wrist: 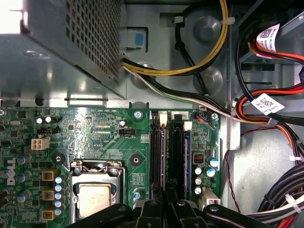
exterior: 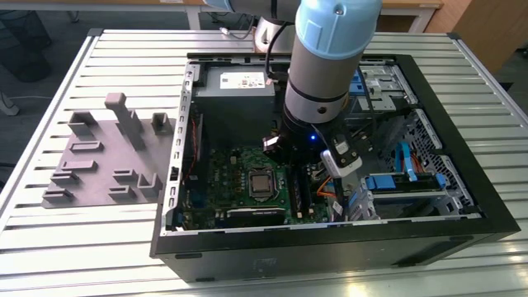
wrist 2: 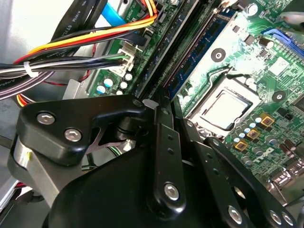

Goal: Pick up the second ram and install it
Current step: 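Press down the second ram until it locks into place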

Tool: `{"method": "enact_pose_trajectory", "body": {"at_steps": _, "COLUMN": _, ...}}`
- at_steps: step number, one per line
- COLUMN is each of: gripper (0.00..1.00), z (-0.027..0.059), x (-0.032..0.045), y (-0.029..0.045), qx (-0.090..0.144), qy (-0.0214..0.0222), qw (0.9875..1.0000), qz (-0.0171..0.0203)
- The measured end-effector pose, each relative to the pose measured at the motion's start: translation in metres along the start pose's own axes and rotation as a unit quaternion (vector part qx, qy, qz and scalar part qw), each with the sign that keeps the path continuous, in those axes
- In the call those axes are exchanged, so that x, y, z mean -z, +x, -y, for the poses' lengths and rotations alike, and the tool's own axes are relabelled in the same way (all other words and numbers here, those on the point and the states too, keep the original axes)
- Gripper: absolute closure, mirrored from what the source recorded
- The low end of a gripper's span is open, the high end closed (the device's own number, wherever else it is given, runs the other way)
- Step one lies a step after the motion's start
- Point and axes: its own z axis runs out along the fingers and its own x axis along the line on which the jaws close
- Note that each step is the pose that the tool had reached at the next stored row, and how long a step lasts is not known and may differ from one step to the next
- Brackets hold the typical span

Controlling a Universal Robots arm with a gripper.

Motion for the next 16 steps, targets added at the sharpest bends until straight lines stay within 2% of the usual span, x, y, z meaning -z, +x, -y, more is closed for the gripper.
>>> {"method": "enact_pose_trajectory", "body": {"at_steps": 9, "gripper": 0.85, "z": -0.0001, "x": -0.0001, "y": 0.0000, "qx": 0.000, "qy": -0.0001, "qw": 1.0000, "qz": -0.0001}}
{"method": "enact_pose_trajectory", "body": {"at_steps": 10, "gripper": 0.79, "z": 0.0000, "x": -0.0001, "y": 0.0000, "qx": 0.000, "qy": -0.0001, "qw": 1.0000, "qz": 0.0000}}
{"method": "enact_pose_trajectory", "body": {"at_steps": 11, "gripper": 0.79, "z": 0.0000, "x": -0.0001, "y": 0.0000, "qx": 0.000, "qy": -0.0001, "qw": 1.0000, "qz": 0.0000}}
{"method": "enact_pose_trajectory", "body": {"at_steps": 12, "gripper": 0.73, "z": 0.0000, "x": -0.0001, "y": 0.0000, "qx": 0.000, "qy": -0.0001, "qw": 1.0000, "qz": 0.0000}}
{"method": "enact_pose_trajectory", "body": {"at_steps": 14, "gripper": 0.73, "z": 0.0000, "x": 0.0000, "y": 0.0000, "qx": 0.000, "qy": 0.0000, "qw": 1.0000, "qz": 0.0000}}
{"method": "enact_pose_trajectory", "body": {"at_steps": 16, "gripper": 0.73, "z": -0.0001, "x": 0.0035, "y": 0.0000, "qx": 0.000, "qy": -0.0001, "qw": 1.0000, "qz": 0.0000}}
